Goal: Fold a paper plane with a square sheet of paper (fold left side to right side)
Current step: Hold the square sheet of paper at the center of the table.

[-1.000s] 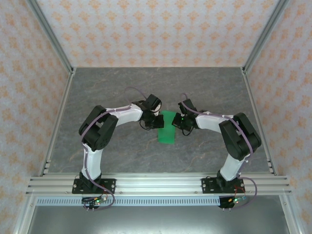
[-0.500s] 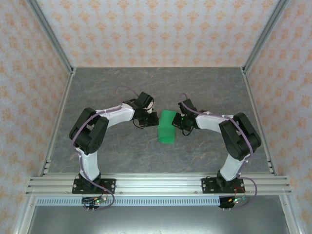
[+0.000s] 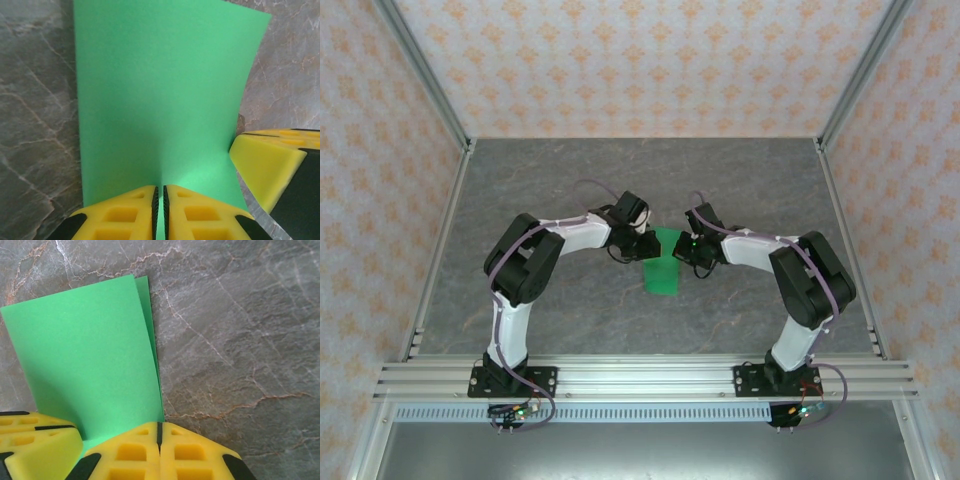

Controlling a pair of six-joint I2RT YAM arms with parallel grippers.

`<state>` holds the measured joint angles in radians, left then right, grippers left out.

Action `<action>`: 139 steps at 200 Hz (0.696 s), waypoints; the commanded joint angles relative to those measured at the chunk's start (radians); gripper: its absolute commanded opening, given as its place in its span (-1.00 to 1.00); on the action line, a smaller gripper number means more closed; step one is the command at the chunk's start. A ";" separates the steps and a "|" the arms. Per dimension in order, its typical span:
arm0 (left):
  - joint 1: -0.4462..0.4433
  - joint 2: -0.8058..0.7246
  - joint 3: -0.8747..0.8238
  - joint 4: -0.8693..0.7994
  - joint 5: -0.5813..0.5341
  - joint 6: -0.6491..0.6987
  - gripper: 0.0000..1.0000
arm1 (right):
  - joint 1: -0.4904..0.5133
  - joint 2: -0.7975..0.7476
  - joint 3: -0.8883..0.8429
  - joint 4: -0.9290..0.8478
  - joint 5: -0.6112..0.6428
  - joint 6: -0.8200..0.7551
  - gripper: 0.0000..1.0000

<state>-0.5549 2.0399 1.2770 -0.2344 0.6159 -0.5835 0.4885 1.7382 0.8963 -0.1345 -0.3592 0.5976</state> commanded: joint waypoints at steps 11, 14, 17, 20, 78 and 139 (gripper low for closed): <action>-0.019 0.006 0.002 -0.042 -0.054 -0.008 -0.70 | 0.001 -0.011 -0.046 -0.102 0.058 -0.029 -1.00; -0.023 0.008 0.002 -0.048 -0.056 -0.005 -0.70 | 0.002 -0.020 -0.049 -0.088 0.052 -0.031 -1.00; -0.025 0.010 0.003 -0.052 -0.059 -0.005 -0.70 | 0.000 -0.029 -0.052 -0.080 0.044 -0.033 -1.00; -0.027 0.012 0.002 -0.056 -0.062 -0.003 -0.70 | 0.001 -0.038 -0.054 -0.069 0.038 -0.033 -1.00; -0.051 0.024 0.000 -0.085 -0.094 -0.009 -0.71 | -0.077 -0.143 -0.023 0.040 -0.136 -0.058 -0.97; -0.052 0.036 0.016 -0.094 -0.091 -0.007 -0.71 | -0.071 -0.012 0.043 0.116 -0.202 -0.033 -0.97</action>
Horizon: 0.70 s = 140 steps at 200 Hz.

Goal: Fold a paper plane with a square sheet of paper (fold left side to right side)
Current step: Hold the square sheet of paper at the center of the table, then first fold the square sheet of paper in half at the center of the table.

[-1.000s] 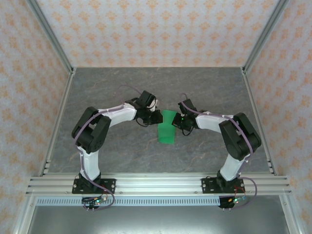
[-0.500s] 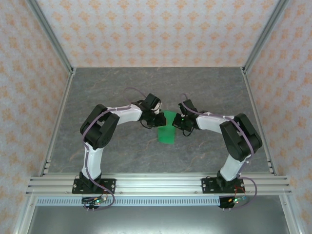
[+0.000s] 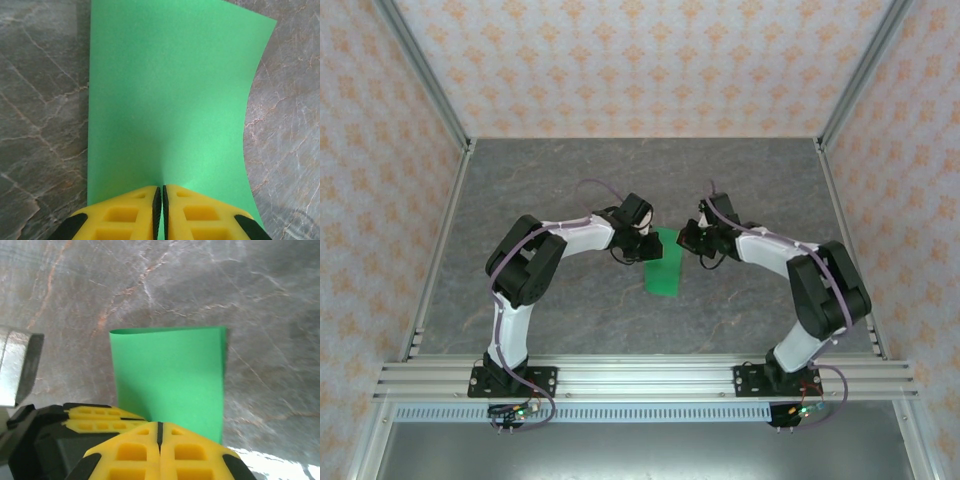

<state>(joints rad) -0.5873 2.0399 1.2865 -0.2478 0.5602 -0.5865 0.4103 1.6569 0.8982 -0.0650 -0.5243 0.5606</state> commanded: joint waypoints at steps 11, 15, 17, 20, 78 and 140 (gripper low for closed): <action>-0.022 0.037 0.008 -0.084 -0.035 -0.003 -0.71 | 0.011 0.096 0.057 0.049 -0.039 0.005 -0.97; -0.022 0.037 0.008 -0.084 -0.036 -0.004 -0.71 | 0.014 0.109 0.063 0.048 -0.039 0.007 -0.97; -0.020 0.037 0.008 -0.086 -0.036 -0.002 -0.71 | 0.014 0.115 0.067 0.048 -0.039 0.007 -0.97; -0.021 0.037 0.008 -0.086 -0.036 -0.002 -0.71 | 0.015 0.124 0.073 0.048 -0.039 0.007 -0.97; -0.022 0.019 0.002 -0.096 -0.034 0.026 -0.71 | 0.022 0.230 0.155 -0.073 0.032 0.000 -0.97; -0.041 -0.064 -0.095 -0.073 -0.022 0.089 -0.71 | 0.028 0.254 0.160 -0.189 0.109 0.003 -0.98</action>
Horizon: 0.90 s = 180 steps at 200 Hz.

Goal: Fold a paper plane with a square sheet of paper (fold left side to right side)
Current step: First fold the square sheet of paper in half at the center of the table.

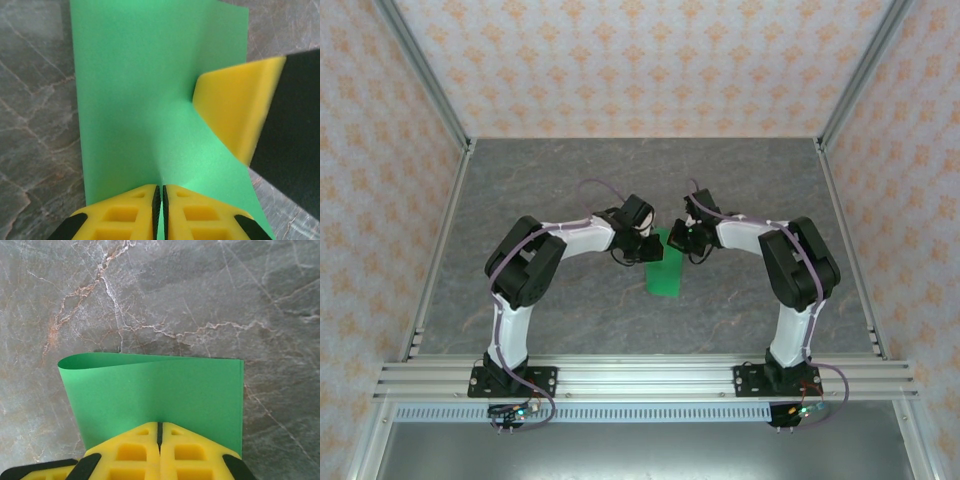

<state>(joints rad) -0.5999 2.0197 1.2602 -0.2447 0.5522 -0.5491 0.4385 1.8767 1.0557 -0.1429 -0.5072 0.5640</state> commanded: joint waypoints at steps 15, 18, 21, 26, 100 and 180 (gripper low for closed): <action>-0.039 -0.070 -0.104 -0.063 -0.005 0.062 -0.70 | 0.002 0.033 0.003 -0.124 0.102 0.000 -0.98; -0.042 -0.075 -0.110 -0.060 -0.004 0.064 -0.70 | 0.002 0.033 0.003 -0.127 0.103 0.001 -0.98; -0.044 -0.080 -0.116 -0.059 -0.003 0.067 -0.70 | 0.002 0.034 0.003 -0.129 0.105 0.002 -0.98; -0.047 -0.090 -0.130 -0.054 -0.002 0.070 -0.70 | 0.002 0.034 0.003 -0.132 0.107 0.001 -0.98; -0.103 -0.224 -0.358 0.071 0.034 0.020 -0.71 | 0.005 0.031 0.003 -0.143 0.114 0.001 -0.99; -0.136 -0.353 -0.500 0.142 0.051 -0.064 -0.70 | 0.010 0.030 0.007 -0.150 0.116 -0.007 -0.98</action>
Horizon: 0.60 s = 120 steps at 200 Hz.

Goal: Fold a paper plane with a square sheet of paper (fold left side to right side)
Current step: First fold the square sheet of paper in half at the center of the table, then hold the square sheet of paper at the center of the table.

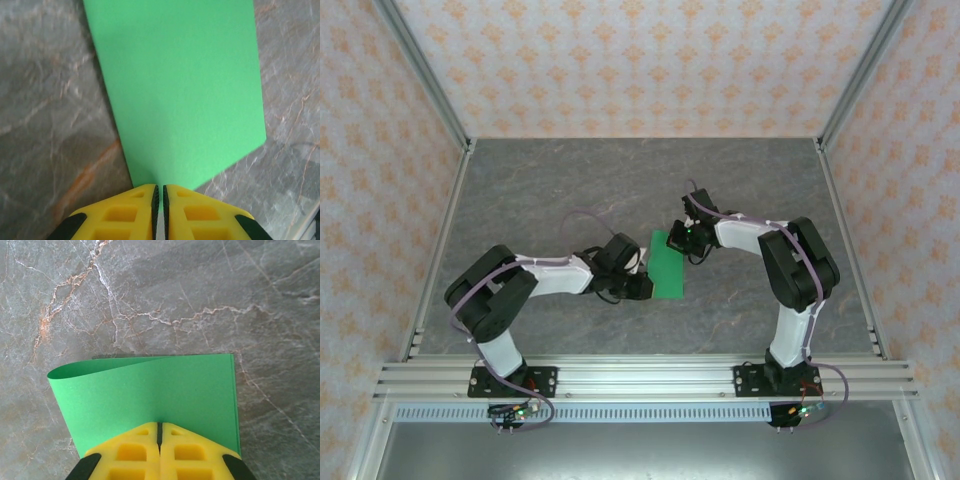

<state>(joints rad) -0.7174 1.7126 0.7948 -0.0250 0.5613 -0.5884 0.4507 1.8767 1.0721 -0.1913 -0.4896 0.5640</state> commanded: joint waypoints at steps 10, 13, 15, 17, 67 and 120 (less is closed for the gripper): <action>-0.019 -0.074 -0.026 -0.097 0.043 -0.017 -0.69 | -0.002 0.030 -0.008 -0.102 0.098 -0.008 -0.99; -0.019 -0.082 -0.021 -0.106 0.043 -0.014 -0.69 | -0.001 0.030 -0.006 -0.102 0.098 -0.010 -0.99; -0.019 -0.087 -0.017 -0.111 0.042 -0.012 -0.69 | -0.002 0.030 -0.006 -0.101 0.097 -0.009 -0.99; -0.019 -0.095 -0.016 -0.116 0.042 -0.010 -0.69 | -0.001 0.030 -0.006 -0.100 0.097 -0.010 -0.99; 0.046 -0.113 0.153 -0.239 0.021 0.048 -0.63 | 0.002 0.022 0.001 -0.103 0.093 -0.027 -0.98; 0.115 0.125 0.356 -0.196 0.109 0.097 -0.64 | 0.006 0.010 0.000 -0.089 0.082 -0.037 -0.98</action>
<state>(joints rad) -0.6048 1.7435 1.0813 -0.2054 0.6254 -0.5388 0.4561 1.8767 1.0779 -0.1997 -0.4786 0.5480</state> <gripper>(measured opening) 0.182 0.048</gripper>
